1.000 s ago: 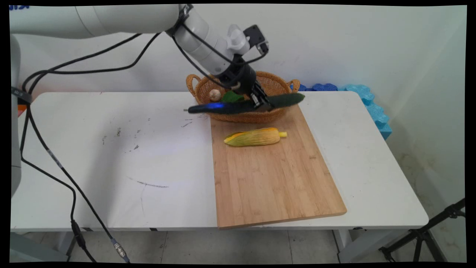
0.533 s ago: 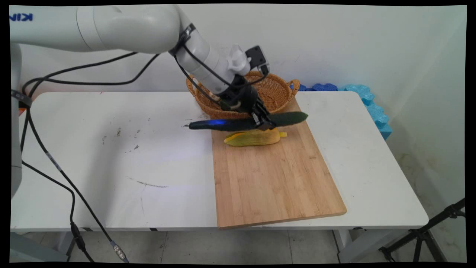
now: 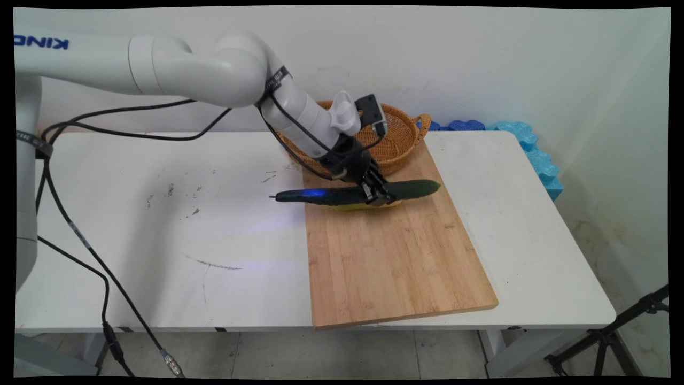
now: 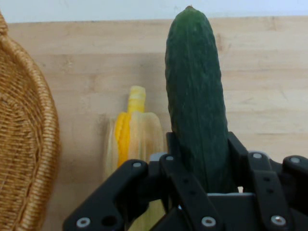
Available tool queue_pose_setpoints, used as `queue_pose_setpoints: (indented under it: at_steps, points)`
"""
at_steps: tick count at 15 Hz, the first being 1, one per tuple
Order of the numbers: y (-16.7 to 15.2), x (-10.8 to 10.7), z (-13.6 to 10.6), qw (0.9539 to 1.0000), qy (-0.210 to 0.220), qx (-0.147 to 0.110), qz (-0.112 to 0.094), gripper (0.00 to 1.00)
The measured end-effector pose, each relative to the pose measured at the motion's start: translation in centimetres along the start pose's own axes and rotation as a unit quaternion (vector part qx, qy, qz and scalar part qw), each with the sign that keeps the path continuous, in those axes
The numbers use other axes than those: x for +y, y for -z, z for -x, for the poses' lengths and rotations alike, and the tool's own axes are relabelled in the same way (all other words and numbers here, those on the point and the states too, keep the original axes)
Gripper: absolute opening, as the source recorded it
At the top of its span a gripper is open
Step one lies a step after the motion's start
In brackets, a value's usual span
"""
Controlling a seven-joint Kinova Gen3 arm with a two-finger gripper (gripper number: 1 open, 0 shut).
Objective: Place the picked object on the cutting board
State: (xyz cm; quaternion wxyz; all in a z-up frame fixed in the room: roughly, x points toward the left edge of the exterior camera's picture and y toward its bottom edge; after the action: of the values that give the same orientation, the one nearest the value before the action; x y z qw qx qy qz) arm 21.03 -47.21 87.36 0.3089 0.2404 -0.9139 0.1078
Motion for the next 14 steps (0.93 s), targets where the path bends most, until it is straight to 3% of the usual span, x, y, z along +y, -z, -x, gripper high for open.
queue_pose_setpoints:
  at_steps: [12,13,14]
  points:
    - [-2.8,-0.4,1.8,0.9998,-0.020,-0.002,-0.001,0.00]
    - [-2.9,-0.4,1.9,0.9998,-0.021,-0.001,-0.001,1.00]
    - [-3.0,-0.4,1.9,0.9998,-0.022,-0.002,-0.001,1.00]
